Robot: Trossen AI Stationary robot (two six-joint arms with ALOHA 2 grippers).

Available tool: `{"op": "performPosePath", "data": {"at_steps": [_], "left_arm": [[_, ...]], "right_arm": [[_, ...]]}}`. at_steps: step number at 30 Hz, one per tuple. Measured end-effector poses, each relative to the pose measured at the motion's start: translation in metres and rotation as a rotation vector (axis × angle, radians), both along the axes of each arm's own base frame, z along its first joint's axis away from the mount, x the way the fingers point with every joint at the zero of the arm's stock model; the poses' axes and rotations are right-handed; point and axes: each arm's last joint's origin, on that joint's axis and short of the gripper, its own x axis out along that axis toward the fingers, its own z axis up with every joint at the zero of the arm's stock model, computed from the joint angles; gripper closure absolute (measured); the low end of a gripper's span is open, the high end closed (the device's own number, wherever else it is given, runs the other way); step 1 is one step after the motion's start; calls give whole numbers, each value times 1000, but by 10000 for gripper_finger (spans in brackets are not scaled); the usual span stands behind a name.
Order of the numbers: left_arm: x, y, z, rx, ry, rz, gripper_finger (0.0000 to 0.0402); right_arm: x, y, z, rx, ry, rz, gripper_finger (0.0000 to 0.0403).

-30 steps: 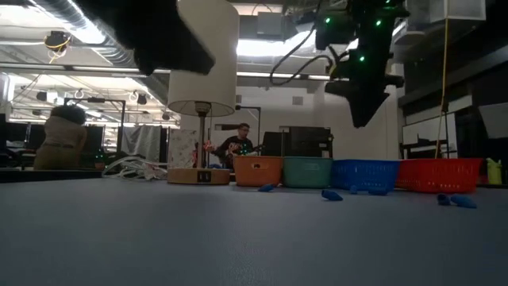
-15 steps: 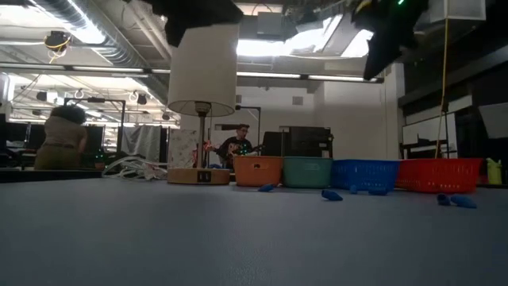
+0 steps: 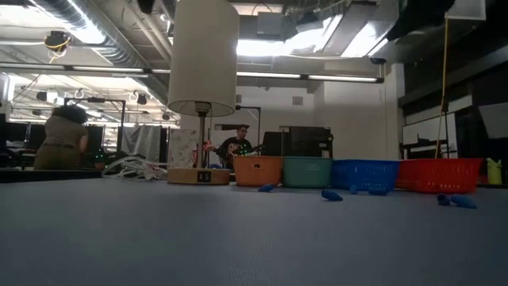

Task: Sort crayons
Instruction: Return to Home Position

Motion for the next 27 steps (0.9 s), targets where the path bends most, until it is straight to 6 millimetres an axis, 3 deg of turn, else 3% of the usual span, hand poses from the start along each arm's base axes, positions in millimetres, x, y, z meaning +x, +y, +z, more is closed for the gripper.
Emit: {"op": "performPosePath", "data": {"at_steps": [8, 16, 21, 27], "left_arm": [[-34, 12, 7, 27, 7, 76, 401], [-49, 26, -50, 21, -12, 127, 401], [-60, 36, -85, -13, -74, 11, 401], [-75, 51, -113, -26, -141, 37, 401]], "right_arm": [[-33, 12, -49, 42, -123, 132, 401], [-39, 19, -106, 115, -326, 425, 401], [-34, 25, -132, 74, -462, 642, 401], [-34, 26, -153, 29, -509, 691, 400]]}}
